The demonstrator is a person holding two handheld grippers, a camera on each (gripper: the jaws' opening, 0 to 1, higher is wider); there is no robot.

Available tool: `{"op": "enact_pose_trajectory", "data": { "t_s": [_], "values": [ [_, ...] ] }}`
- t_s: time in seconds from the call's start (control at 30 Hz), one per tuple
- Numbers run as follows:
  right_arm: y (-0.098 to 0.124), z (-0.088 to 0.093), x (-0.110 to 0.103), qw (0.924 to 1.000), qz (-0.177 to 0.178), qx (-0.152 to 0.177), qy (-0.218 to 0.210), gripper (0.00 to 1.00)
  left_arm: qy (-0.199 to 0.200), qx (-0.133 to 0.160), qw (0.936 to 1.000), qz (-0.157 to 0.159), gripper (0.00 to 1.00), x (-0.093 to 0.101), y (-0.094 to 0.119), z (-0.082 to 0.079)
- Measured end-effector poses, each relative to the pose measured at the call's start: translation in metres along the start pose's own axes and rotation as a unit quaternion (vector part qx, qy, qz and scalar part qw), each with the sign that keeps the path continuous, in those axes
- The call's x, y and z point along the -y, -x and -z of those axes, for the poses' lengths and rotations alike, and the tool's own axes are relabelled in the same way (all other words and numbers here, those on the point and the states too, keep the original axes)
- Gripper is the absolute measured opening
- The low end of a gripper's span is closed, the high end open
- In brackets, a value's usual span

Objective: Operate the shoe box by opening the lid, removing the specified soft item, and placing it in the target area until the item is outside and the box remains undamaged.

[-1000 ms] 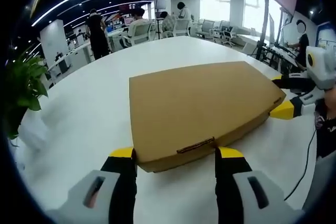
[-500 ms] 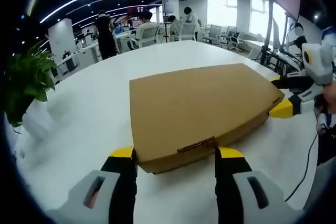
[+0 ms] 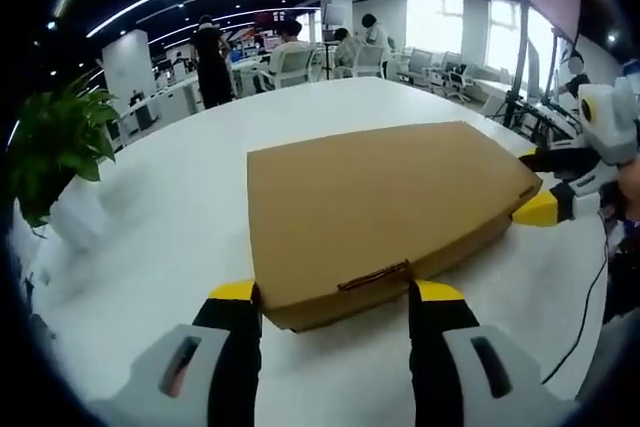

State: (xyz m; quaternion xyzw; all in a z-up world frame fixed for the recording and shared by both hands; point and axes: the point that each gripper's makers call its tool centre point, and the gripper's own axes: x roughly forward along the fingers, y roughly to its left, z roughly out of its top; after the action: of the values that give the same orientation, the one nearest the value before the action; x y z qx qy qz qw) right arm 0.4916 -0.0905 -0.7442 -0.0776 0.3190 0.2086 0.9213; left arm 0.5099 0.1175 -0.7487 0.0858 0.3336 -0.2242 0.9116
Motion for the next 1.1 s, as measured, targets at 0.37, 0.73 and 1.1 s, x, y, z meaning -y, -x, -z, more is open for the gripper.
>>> {"op": "enact_pose_trajectory", "data": {
  "t_s": [0.37,0.73,1.1],
  "values": [
    [0.003,0.003,-0.002,0.9999,-0.009,-0.007,0.009,0.65,0.015,0.003,0.9997,-0.021,0.58,0.006,0.011,0.011],
    [0.008,0.008,-0.007,0.9994,-0.02,-0.017,0.022,0.64,0.022,-0.006,0.9994,-0.027,0.52,0.009,0.026,0.022],
    [0.015,0.013,-0.012,0.999,-0.026,-0.022,0.028,0.64,0.032,-0.008,0.9987,-0.039,0.52,0.016,0.035,0.031]
  ]
}}
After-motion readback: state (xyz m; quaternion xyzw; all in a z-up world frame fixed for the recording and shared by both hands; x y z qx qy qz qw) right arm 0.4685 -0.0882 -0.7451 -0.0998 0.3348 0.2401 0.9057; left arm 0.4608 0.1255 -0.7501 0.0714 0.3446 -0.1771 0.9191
